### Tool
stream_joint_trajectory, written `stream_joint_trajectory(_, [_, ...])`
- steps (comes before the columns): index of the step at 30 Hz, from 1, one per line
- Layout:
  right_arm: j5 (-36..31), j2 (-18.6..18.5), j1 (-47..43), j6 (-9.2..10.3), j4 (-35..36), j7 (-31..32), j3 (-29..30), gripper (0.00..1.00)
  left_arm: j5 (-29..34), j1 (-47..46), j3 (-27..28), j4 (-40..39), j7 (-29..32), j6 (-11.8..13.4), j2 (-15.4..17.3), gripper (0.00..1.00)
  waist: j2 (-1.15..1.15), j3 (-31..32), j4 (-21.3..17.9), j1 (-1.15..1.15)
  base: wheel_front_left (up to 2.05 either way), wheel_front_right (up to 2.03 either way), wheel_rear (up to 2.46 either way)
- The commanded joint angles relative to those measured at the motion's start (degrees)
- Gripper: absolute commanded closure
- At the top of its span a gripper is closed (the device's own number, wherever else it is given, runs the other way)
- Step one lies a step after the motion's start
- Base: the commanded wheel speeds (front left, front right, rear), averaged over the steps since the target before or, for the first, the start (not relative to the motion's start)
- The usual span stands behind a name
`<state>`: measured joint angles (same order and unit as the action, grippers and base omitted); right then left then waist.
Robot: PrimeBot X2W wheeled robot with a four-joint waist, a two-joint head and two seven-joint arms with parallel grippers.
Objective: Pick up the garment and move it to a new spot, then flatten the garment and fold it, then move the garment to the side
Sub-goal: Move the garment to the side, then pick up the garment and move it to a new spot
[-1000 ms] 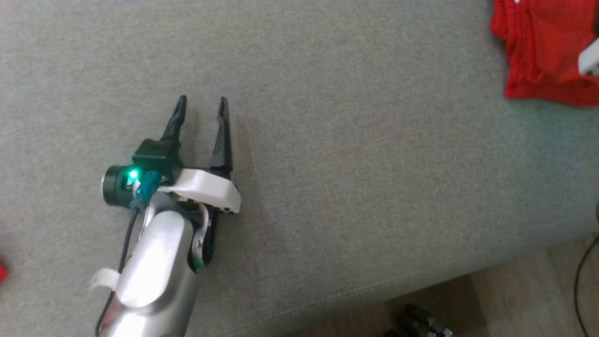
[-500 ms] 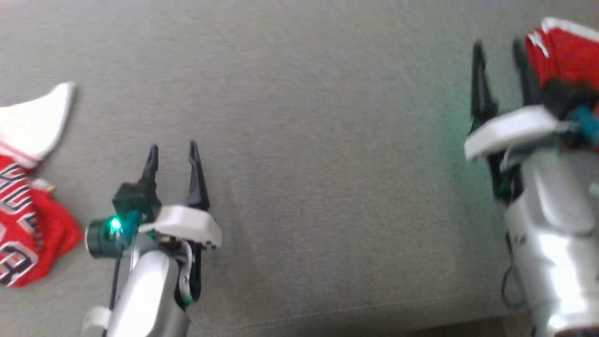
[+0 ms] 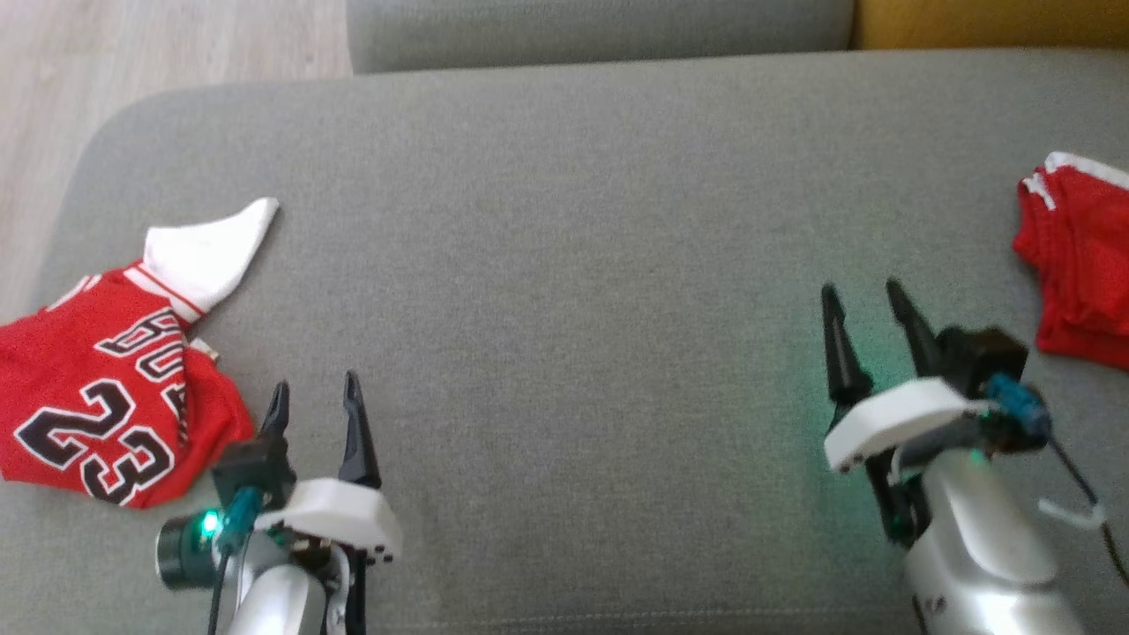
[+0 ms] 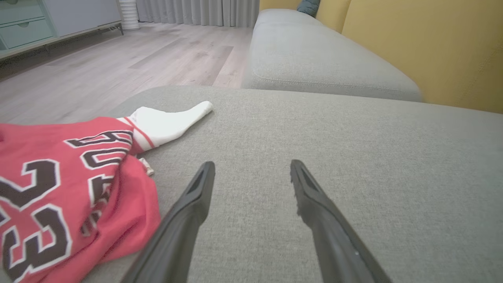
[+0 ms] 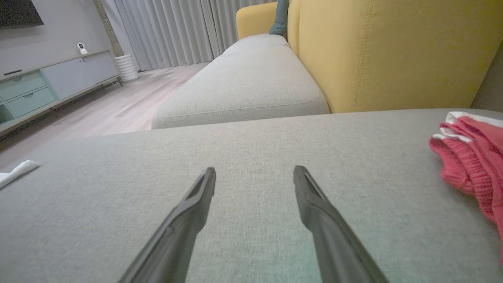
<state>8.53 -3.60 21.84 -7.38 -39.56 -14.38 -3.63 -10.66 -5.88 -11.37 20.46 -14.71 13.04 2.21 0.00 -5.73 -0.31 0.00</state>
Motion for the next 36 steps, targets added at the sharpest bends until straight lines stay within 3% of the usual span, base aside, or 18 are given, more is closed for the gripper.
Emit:
stream_joint_trajectory(1, [0.8, 0.7, 0.5, -0.11, 1.9, -0.6, -2.0, 0.00, 0.4, -1.2, 2.3, -1.7, -0.3, -0.2, 0.7, 0.00, 0.00, 0.9, -0.2, 0.00, 0.00, 0.00, 0.00])
stream_joint_trajectory(12, [3.7, 0.7, -0.4, -0.11, 1.7, -0.6, -5.4, 0.00, -0.6, -0.3, 3.4, -2.0, -0.3, 0.0, 0.7, 0.00, 0.00, 0.9, 1.9, 0.00, 0.00, 0.00, 0.00])
stream_joint_trajectory(24, [4.7, 0.7, -0.6, -0.11, 1.9, -0.6, -7.7, 0.00, -1.2, 0.7, 5.8, -2.2, -0.3, 0.8, 0.7, 0.00, 0.00, 0.5, 14.1, 0.00, 0.00, 0.00, 0.00])
stream_joint_trajectory(36, [7.3, 0.7, -0.3, -0.11, 1.6, -0.6, -11.1, 0.00, -3.4, 3.8, 10.1, -2.5, -0.3, 1.3, 0.7, 0.00, 0.00, 0.9, 21.3, 0.00, 0.00, 0.00, 0.00])
